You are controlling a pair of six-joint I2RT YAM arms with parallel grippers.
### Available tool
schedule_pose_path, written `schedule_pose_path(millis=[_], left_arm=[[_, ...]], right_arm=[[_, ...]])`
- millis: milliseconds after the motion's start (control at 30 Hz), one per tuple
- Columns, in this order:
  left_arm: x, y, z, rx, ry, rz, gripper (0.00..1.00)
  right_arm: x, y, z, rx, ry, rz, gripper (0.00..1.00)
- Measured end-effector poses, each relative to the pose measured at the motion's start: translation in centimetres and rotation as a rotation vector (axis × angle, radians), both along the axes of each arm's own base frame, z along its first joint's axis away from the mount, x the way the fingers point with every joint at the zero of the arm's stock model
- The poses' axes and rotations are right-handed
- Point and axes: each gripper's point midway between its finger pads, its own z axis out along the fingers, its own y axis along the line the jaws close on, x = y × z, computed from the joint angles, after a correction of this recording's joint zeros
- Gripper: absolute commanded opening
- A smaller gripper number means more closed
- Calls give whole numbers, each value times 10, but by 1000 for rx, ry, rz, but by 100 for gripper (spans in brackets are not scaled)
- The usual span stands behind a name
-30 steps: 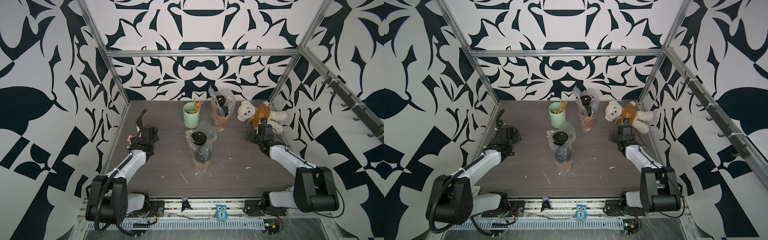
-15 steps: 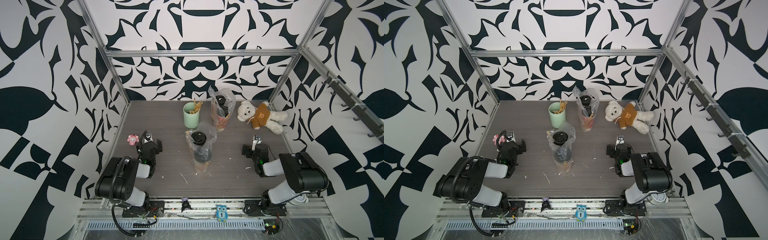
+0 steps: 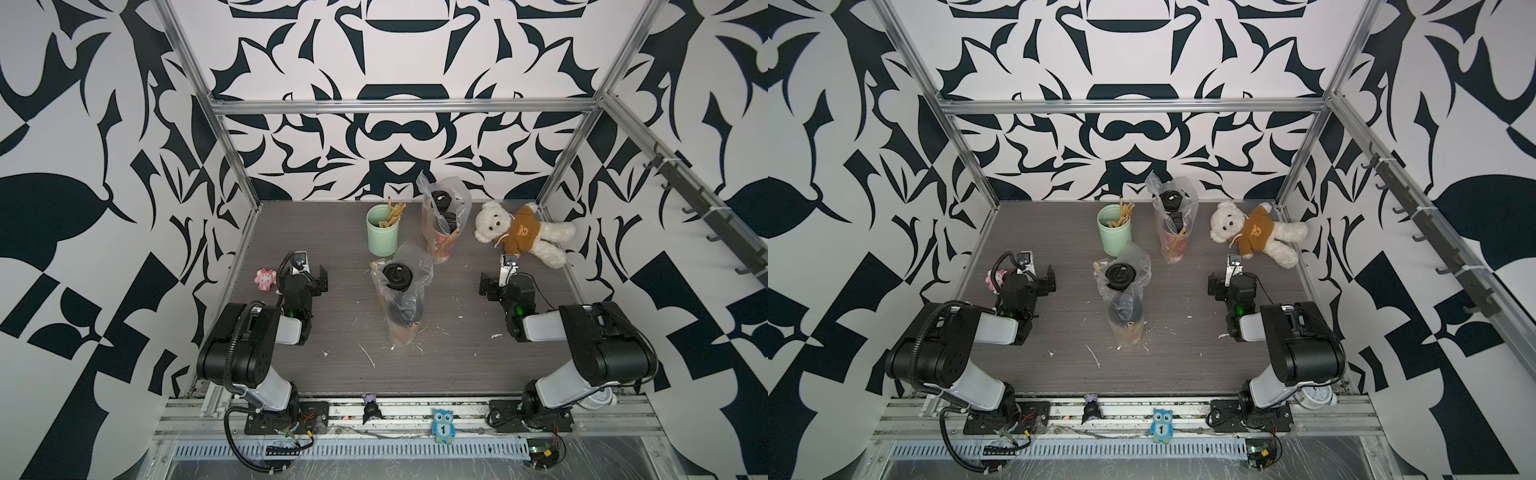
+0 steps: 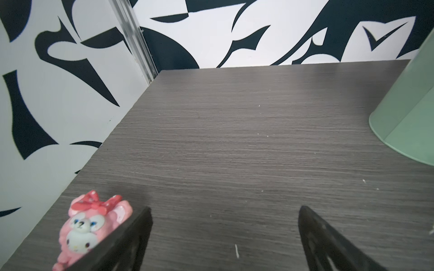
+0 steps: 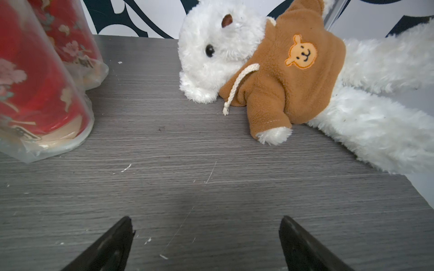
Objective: Pack milk tea into plastic carrier bags
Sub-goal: Reset both arms
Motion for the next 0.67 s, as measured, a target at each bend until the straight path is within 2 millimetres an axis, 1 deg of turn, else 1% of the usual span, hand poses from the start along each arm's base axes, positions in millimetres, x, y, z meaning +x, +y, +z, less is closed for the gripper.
schedule_pose_path(millis=[167,667], left_arm=[[-2,0,-5,2,22,-2,99],[-2,0,-5,2,22,-2,99]], right_arm=[[0,0,0,-3,0,1,99],[-1,0,-3,-4,12,1,99]])
